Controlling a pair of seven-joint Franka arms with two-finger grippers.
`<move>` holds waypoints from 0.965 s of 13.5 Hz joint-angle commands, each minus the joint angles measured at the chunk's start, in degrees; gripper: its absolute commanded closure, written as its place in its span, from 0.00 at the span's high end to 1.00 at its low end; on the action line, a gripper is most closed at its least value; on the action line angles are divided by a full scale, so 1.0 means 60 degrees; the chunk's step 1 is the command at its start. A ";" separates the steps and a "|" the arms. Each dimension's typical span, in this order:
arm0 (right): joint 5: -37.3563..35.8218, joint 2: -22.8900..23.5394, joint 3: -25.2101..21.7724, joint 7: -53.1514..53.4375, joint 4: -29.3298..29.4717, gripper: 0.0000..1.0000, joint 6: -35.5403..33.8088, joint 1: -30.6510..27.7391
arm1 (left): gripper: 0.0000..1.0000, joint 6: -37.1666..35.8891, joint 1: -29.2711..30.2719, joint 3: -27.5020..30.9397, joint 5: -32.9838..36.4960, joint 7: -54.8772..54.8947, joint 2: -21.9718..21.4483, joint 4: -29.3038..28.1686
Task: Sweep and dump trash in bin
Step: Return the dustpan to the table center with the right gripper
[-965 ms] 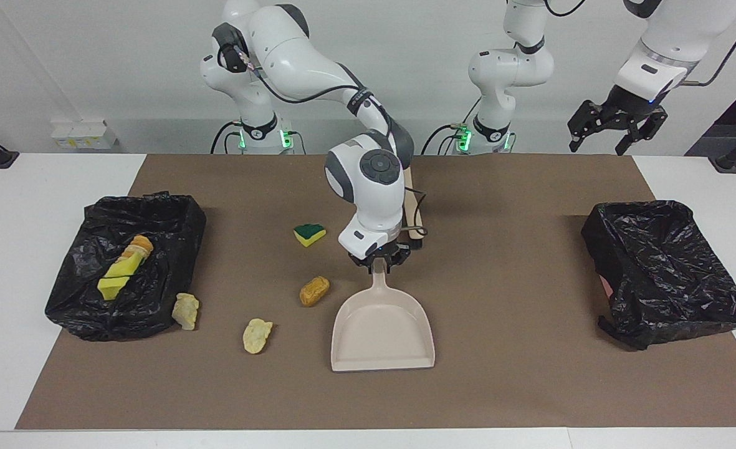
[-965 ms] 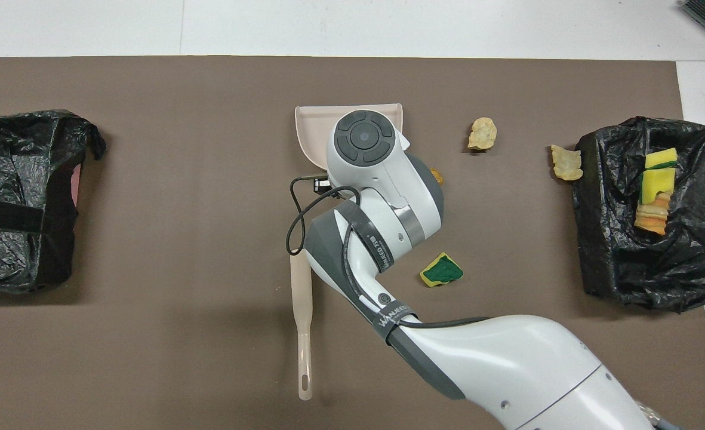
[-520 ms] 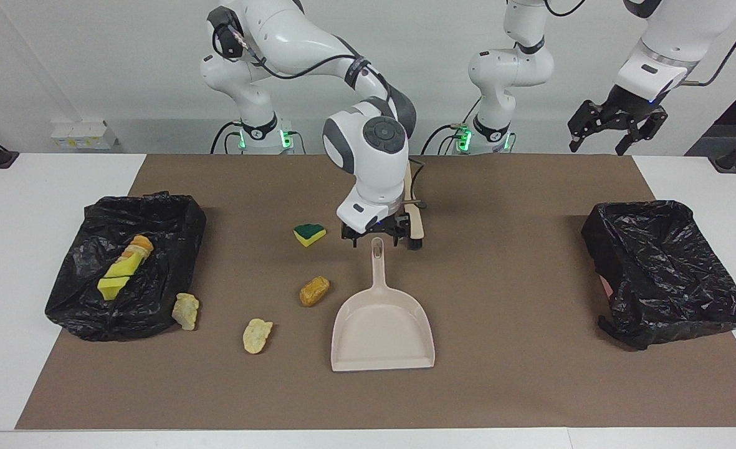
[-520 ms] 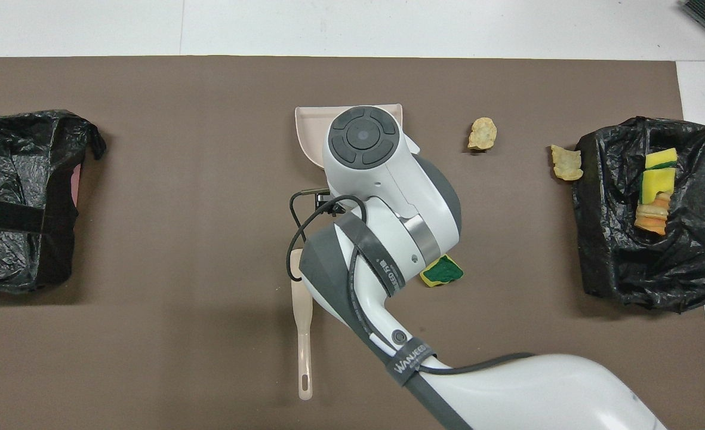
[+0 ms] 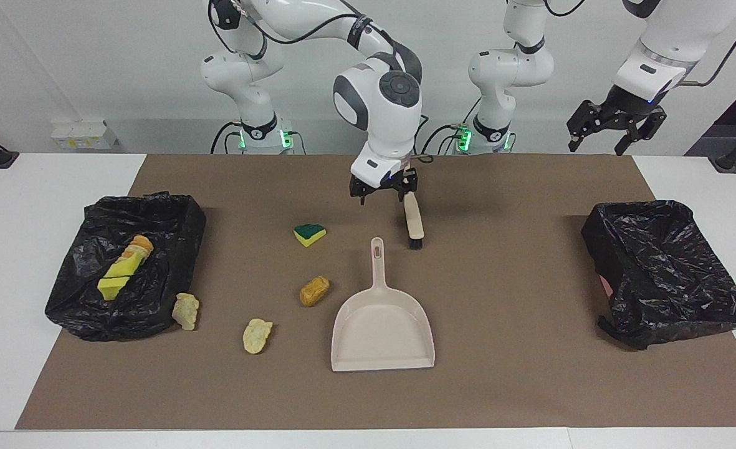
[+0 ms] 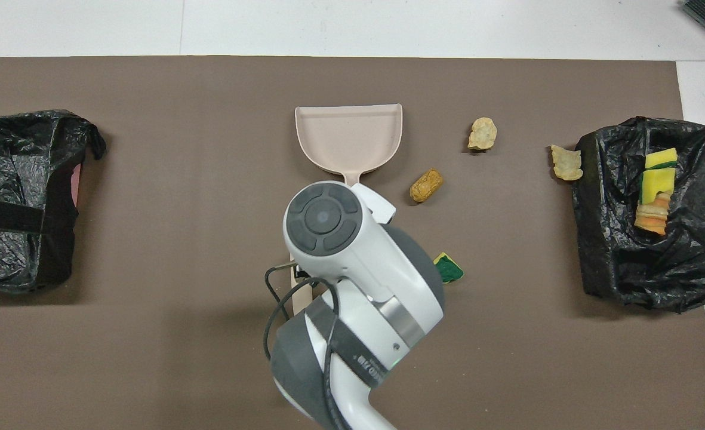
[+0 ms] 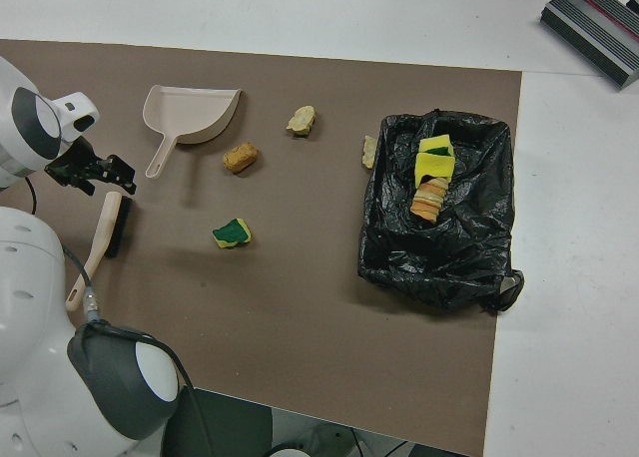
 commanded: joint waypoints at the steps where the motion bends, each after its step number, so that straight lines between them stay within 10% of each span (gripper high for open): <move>1: 0.0209 -0.0987 -0.0032 0.0595 -0.1792 1.00 0.1406 0.0359 | 1.00 -0.0080 0.0123 -0.0048 0.0173 0.0125 -0.0091 -0.0006; 9: 0.0194 -0.0946 -0.0032 0.2474 -0.3248 1.00 0.3524 0.1605 | 1.00 0.0108 -0.0023 -0.0106 0.0158 -0.0006 -0.0149 -0.0152; 13: 0.0253 -0.0902 -0.0018 0.2620 -0.3789 0.96 0.3699 0.1928 | 1.00 0.2229 -0.0562 -0.0151 0.0085 -0.0138 0.0595 -0.0197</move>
